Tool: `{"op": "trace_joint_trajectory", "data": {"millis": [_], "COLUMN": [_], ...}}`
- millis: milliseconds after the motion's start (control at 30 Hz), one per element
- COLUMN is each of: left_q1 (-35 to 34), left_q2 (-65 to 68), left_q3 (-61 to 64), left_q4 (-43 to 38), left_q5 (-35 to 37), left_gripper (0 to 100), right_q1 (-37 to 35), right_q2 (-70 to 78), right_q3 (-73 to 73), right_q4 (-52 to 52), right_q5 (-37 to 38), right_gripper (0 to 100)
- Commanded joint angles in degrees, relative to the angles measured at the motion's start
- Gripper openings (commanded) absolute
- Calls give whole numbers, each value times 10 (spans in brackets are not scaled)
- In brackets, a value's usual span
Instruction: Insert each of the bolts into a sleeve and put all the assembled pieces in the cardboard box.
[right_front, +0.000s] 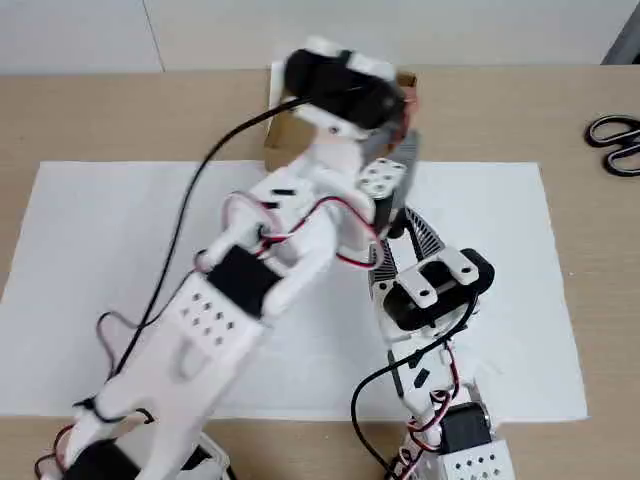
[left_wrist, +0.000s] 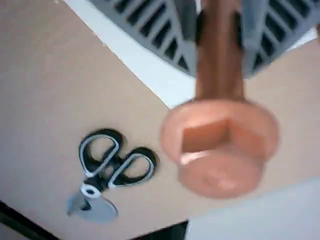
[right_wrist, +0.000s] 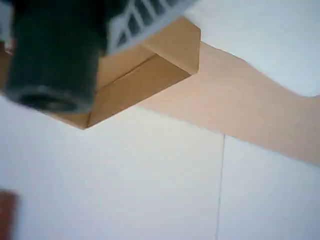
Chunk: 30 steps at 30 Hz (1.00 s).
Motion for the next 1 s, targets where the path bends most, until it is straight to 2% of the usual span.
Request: {"op": "trace_joint_trajectory", "data": {"millis": [0, 133, 333, 767, 967], "left_q1": [-18, -19, 7, 11, 11], "left_q2": [-69, -91, -91, -91, -91], "left_q3": [14, 29, 30, 68, 68], "left_q4": [18, 25, 28, 28, 25], "left_q5": [-1, 0, 80, 84, 84], "left_gripper": [6, 6, 6, 6, 6], "right_q1": [-1, -1, -1, -1, -6], "right_q2": [-12, -12, -12, -12, -12], "right_q3": [3, 3, 3, 3, 3], "right_q4": [2, 3, 0, -3, -68], "right_q5": [0, 0, 0, -4, -1], "right_gripper": [6, 6, 6, 6, 6]}}
